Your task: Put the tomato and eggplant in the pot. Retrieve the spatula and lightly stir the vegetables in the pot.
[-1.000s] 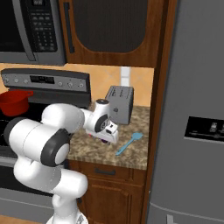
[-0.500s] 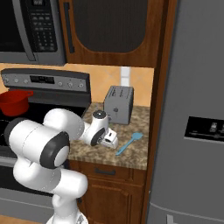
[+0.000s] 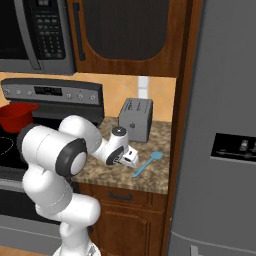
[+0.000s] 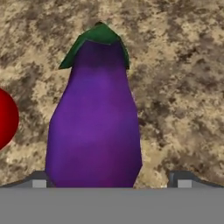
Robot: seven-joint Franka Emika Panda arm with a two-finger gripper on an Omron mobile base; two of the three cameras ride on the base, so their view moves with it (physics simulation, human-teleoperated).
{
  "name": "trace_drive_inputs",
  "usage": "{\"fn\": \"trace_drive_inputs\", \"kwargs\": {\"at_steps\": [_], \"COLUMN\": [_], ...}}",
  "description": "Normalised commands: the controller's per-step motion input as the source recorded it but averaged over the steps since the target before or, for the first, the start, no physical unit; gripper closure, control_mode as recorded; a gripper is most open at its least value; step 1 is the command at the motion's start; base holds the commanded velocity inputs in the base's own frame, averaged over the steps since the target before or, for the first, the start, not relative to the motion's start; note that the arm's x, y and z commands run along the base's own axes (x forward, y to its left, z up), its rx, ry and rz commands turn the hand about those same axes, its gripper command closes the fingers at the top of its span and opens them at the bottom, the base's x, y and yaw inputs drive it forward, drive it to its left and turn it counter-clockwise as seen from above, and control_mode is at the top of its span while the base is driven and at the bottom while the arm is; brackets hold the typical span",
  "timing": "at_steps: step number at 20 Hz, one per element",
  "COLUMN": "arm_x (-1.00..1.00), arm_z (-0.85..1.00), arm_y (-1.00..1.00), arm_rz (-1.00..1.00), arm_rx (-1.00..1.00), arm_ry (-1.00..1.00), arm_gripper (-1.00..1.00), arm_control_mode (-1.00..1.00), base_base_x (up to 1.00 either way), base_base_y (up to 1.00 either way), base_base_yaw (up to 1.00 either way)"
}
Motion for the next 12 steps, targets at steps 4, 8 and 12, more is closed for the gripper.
{"fn": "trace_drive_inputs", "kwargs": {"at_steps": [4,8,12], "arm_x": [0.40,0.32,0.34], "arm_z": [0.00,-0.13,-0.24], "arm_y": [-0.11,0.00,0.00], "arm_rz": [0.00,0.00,0.00], "arm_rx": [0.01,0.00,0.01], "arm_ry": [0.00,0.00,0.00], "arm_gripper": [-1.00,-1.00,-1.00], "arm_control_mode": [-1.00,-1.00,-1.00], "base_base_x": [0.00,0.00,0.00], "base_base_y": [0.00,0.00,0.00], "base_base_yaw": [0.00,0.00,0.00]}}
